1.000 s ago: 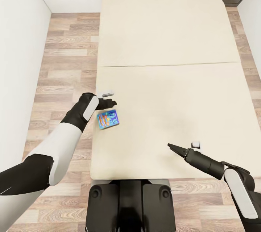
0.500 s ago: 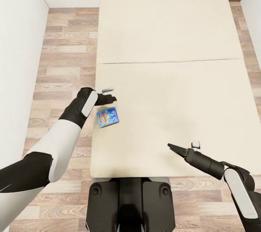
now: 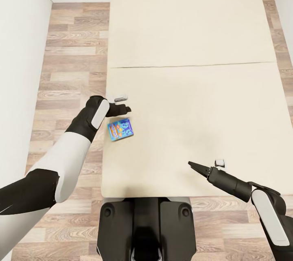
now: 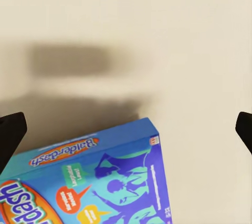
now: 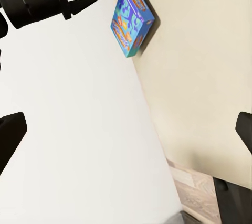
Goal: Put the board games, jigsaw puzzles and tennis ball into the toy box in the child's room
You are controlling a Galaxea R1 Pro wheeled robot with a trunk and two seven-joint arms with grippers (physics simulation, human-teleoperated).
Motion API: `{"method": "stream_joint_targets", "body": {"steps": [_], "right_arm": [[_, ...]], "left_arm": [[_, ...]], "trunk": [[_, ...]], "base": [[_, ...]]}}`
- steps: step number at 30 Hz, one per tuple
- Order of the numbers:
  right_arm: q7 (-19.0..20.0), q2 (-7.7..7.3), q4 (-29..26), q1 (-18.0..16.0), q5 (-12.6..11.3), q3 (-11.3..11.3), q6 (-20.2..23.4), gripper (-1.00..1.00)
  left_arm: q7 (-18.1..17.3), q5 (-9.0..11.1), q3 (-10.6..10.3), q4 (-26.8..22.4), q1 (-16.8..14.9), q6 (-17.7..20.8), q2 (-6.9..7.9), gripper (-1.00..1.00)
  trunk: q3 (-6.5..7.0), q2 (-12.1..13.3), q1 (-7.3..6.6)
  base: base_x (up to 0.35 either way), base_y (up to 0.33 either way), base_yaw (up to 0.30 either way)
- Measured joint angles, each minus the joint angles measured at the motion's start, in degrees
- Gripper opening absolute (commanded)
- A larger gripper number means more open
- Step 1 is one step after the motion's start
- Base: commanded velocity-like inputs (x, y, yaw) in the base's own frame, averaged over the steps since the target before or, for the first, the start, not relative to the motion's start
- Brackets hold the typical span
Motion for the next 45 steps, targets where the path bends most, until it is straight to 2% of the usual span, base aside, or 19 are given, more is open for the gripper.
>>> {"method": "stream_joint_targets", "body": {"steps": [45], "right_arm": [[0.08, -0.06, 0.00, 0.00, 0.03, 0.00, 0.00, 1.00]], "left_arm": [[-0.03, 0.08, -0.08, -0.24, -0.03, -0.24, 0.09, 1.00]], "trunk": [[-4.23, 0.00, 0.00]], "base": [[0.000, 0.000, 0.000]]}}
